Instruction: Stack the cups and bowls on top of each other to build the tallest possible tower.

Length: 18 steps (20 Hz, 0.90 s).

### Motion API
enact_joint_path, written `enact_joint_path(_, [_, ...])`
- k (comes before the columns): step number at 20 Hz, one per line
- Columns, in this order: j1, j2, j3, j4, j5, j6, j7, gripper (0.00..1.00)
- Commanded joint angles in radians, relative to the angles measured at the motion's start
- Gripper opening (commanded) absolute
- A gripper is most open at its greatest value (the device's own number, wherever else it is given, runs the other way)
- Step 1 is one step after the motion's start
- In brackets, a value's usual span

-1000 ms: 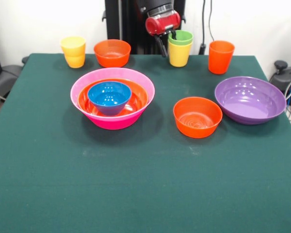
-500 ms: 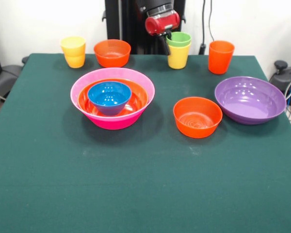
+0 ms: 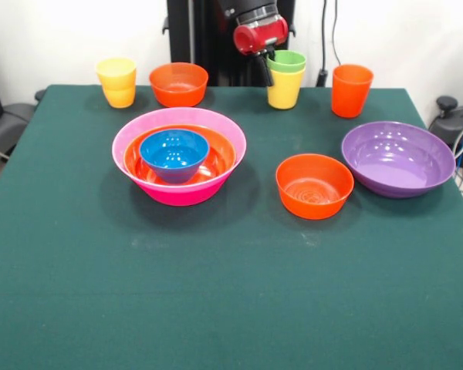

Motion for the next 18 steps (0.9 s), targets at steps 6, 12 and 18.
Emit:
enact_joint_path(6, [-0.112, 0.054, 0.023, -0.045, -0.232, 0.128, 0.059, 0.0])
enact_joint_path(12, [-0.186, -0.047, -0.069, -0.112, -0.378, 0.177, 0.171, 0.0])
enact_joint_path(18, [-0.19, -0.106, -0.088, -0.19, -0.488, 0.241, 0.317, 0.0])
